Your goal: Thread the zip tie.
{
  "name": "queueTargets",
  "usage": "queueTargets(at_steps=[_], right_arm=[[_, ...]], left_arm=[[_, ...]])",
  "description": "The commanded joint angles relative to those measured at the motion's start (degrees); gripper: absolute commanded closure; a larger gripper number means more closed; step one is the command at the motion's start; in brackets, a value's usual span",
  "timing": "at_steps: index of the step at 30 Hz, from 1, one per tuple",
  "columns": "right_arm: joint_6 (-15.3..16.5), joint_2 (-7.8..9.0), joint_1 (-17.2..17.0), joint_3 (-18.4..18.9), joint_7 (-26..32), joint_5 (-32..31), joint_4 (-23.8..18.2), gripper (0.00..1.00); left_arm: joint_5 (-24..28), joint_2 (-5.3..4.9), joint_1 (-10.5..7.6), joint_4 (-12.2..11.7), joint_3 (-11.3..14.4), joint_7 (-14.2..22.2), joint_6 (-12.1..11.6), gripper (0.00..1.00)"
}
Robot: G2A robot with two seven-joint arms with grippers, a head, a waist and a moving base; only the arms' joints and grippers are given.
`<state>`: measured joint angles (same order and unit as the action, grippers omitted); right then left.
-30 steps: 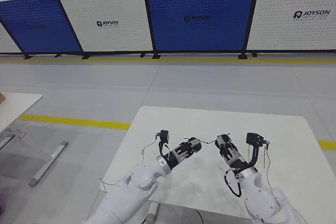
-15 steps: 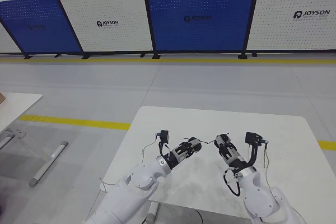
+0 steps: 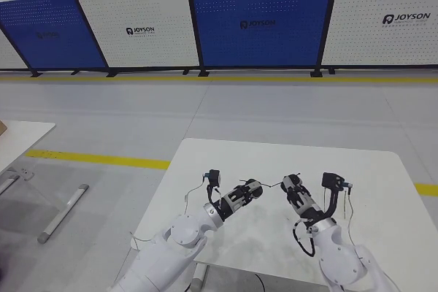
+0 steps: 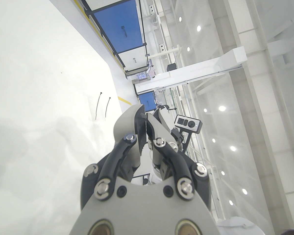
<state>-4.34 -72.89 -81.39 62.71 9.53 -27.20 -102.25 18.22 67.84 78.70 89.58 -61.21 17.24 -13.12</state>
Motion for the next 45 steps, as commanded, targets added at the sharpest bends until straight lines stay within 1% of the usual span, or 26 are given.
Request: queueTargets(at_steps=[1, 11, 19, 25, 31, 37, 40, 45], right_arm=[[-0.1, -0.08, 0.2, -0.1, 0.1, 0.0, 0.4, 1.00], [0.0, -0.42, 0.6, -0.3, 0.4, -0.1, 1.0, 1.00], [-0.1, -0.58, 0.2, -0.5, 1.3, -0.6, 0.7, 1.00], [-0.4, -0.82, 0.3, -0.7, 1.6, 0.1, 1.3, 1.00], [0.7, -1.13, -0.2, -0.3, 1.5, 4.6, 1.6, 1.00], [2.7, -1.74, -1.1, -0.1, -2.5, 10.2, 2.6, 1.00], [3.6, -2.01, -1.2, -0.2, -4.2, 11.7, 3.5, 1.00], [4.0, -2.37, -0.9, -0.9, -5.3, 12.4, 4.9, 1.00]], left_arm=[[0.0, 0.00, 0.00, 0.0, 0.0, 0.0, 0.0, 1.00], [0.0, 0.00, 0.00, 0.0, 0.0, 0.0, 0.0, 1.00], [0.0, 0.00, 0.00, 0.0, 0.0, 0.0, 0.0, 1.00], [0.0, 0.00, 0.00, 0.0, 0.0, 0.0, 0.0, 1.00], [0.0, 0.00, 0.00, 0.0, 0.0, 0.0, 0.0, 1.00], [0.0, 0.00, 0.00, 0.0, 0.0, 0.0, 0.0, 1.00], [0.0, 0.00, 0.00, 0.0, 0.0, 0.0, 0.0, 1.00], [-0.1, 0.20, 0.06, 0.3, 0.3, -1.4, -0.2, 1.00]])
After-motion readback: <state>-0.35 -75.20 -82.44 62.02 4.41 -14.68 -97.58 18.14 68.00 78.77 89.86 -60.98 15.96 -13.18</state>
